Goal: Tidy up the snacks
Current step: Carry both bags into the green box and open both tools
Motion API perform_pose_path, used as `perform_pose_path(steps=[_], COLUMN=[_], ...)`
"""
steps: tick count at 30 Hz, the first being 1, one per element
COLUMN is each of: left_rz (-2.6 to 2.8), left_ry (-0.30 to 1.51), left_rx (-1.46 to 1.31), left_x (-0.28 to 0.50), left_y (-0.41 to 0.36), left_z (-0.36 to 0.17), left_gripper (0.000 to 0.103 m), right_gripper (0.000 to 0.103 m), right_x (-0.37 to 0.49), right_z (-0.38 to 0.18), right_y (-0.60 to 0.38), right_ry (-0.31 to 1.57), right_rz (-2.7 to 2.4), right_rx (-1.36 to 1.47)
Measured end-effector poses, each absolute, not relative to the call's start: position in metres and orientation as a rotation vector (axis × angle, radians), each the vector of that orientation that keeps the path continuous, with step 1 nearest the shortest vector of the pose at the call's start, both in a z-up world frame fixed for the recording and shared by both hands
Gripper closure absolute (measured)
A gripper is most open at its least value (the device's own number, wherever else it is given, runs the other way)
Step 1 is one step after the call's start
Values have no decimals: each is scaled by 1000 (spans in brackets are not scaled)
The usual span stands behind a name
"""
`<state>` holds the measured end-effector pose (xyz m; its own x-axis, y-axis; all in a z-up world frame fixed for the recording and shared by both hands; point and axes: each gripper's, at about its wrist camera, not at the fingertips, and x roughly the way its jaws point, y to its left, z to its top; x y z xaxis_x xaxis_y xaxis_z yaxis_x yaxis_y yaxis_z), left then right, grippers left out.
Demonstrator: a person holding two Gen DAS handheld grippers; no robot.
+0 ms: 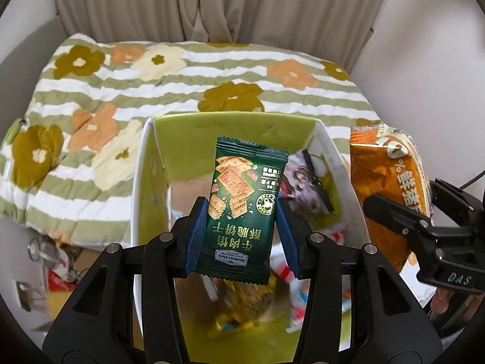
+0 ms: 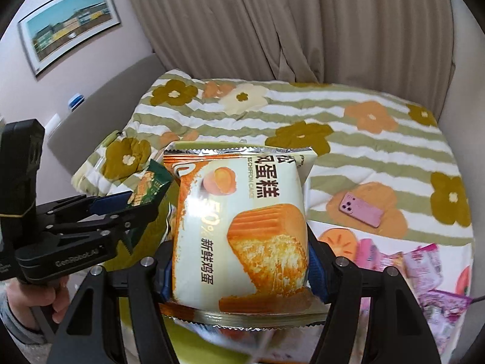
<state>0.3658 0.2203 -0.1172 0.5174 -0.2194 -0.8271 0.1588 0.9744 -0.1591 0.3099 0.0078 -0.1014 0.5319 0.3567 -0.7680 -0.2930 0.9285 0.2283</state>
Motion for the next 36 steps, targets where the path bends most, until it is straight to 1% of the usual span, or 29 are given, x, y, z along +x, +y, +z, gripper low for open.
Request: perform_pose_path(steps=[1,2,3,4,5,6,19,24,26,27,28,36], left_rz=[-227,-234,-244,-242,-235,-226,-229,-215,-207,-205,-204,-212], left_ry=[1005,1006,1016,1023,1022,1003,1017,1004,1006,1009,1015,1031], left_rx=[-62,-58,-47,-36,-22,-13,-9,-34,-33,-34,-38,-47], left_x=[375,382,389,393,396,395,354,347,344,343,341,330], left_y=[223,224,224,225,225,228,263,276,278,280,281,279], left_z=[-121,-124,-129,-131,-133,-133,-137,-134,-135,-136,-137,-141], left_gripper=[61,56,48,21,5,3,3,3,3,3,3,3], right_gripper=[40,40,40,40,40,40,40,38,29,13,4,4], right_x=[315,320,324,327,331,334,362,375,376,376,375,355], right_z=[-103,-105,-108,-110,-113,-116,-140,-137,-133,-131,-129,-135], right_y=[11,14,15,15,17,18,45,62,68,70,71,61], right_ry=[940,947,955,963,972,984,1078,1065,1044,1033,1020,1030], right_rz=[378,367,356,345,336,327,301,341,370,377,380,346], right_rx=[80,85,92,97,100,103,121,113,116,117,115,115])
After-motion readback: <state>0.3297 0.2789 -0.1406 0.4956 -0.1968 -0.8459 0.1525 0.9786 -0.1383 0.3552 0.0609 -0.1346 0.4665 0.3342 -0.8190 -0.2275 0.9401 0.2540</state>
